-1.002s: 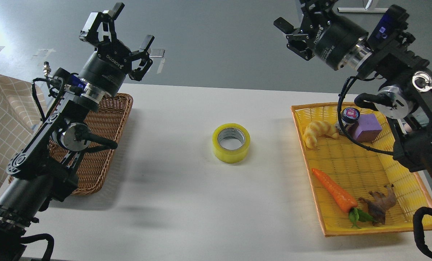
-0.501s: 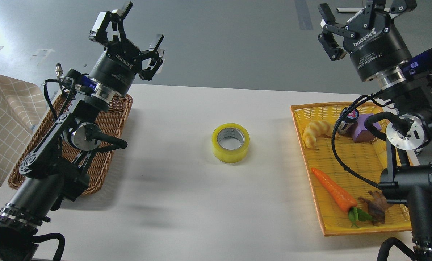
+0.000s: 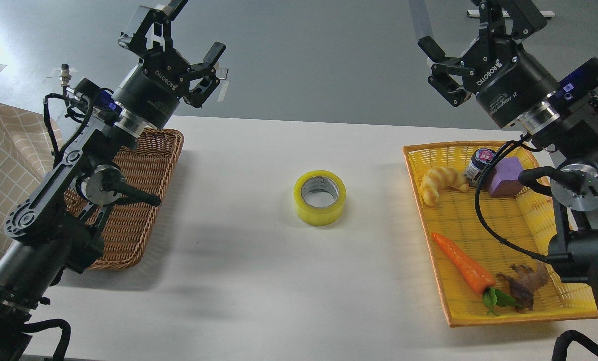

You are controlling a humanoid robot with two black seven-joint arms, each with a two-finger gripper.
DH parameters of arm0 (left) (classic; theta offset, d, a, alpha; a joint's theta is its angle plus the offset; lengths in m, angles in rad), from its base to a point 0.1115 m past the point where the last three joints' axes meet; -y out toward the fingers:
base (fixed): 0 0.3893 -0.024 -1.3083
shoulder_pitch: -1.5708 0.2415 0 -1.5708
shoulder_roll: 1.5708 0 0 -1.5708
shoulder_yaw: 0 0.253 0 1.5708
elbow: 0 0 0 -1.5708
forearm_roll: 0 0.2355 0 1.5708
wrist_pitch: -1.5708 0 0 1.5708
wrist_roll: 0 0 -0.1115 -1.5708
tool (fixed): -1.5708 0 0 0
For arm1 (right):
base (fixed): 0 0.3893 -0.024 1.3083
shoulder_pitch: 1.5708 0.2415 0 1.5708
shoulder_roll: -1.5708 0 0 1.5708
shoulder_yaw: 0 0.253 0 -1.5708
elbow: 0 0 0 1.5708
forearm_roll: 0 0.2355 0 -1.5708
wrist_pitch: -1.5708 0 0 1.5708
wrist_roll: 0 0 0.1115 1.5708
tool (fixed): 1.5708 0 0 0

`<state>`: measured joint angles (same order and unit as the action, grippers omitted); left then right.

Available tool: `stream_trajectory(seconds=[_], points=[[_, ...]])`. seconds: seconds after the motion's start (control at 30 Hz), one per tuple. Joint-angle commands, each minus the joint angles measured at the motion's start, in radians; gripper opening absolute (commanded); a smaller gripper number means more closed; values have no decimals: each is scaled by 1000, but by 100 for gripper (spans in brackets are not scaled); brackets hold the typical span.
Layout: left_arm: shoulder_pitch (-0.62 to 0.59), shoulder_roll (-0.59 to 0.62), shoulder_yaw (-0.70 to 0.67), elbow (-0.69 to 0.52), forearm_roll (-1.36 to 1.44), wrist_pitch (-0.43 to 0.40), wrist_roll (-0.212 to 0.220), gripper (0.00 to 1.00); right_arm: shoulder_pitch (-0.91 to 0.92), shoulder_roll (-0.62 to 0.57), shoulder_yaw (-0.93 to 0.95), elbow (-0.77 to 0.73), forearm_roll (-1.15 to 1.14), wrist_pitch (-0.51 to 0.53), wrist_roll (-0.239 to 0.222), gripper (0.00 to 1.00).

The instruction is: Place and transfer tape with both arms

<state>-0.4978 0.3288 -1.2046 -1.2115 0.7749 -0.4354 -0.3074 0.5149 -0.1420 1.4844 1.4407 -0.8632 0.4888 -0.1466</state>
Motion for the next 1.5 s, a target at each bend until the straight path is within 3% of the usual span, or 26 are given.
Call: stream_trajectory(seconds=[0.0,0.07,0.13,0.17,0.2,0.33,0.4,0.47,0.63,0.7,0.73,0.77,0.87,1.14,1.47], points=[[4,-8,-4,-3,52,18,-15,98,-2,-4,-4,0,-2,0,-1,98],[5,-11,0,-10,79,52,-50,98,-4,-4,-6,0,0,0,-1,98],[10,-8,3,-92,195,156,-142,98,-7,-2,-4,1,0,0,1,98],[10,-8,3,-92,196,156,-142,98,-7,-2,-4,1,0,0,1,98],[10,9,13,-165,315,241,-175,98,-7,-2,-4,1,0,0,1,98],[2,44,166,-235,808,441,-153,98,-25,7,1,9,1,0,4,98],[7,42,187,-235,914,469,-134,98,-26,12,2,9,3,0,4,98],[19,35,206,-235,1027,480,-92,98,-22,24,2,7,1,0,4,98],[50,26,307,-232,1161,480,115,98,-15,29,2,10,3,0,4,98],[48,24,347,-224,1185,480,284,98,-12,27,2,10,3,0,2,98],[48,21,353,-220,1187,478,331,98,-12,27,2,10,1,0,2,98],[42,-3,367,-208,1189,478,428,98,-12,27,2,10,3,0,2,98],[-10,-66,413,-143,1189,478,537,98,-12,27,4,15,3,0,2,98],[-106,-132,569,4,1280,480,534,98,-10,21,4,23,3,0,2,98],[-114,-229,583,125,1407,480,548,98,-12,19,13,29,3,0,1,98]])
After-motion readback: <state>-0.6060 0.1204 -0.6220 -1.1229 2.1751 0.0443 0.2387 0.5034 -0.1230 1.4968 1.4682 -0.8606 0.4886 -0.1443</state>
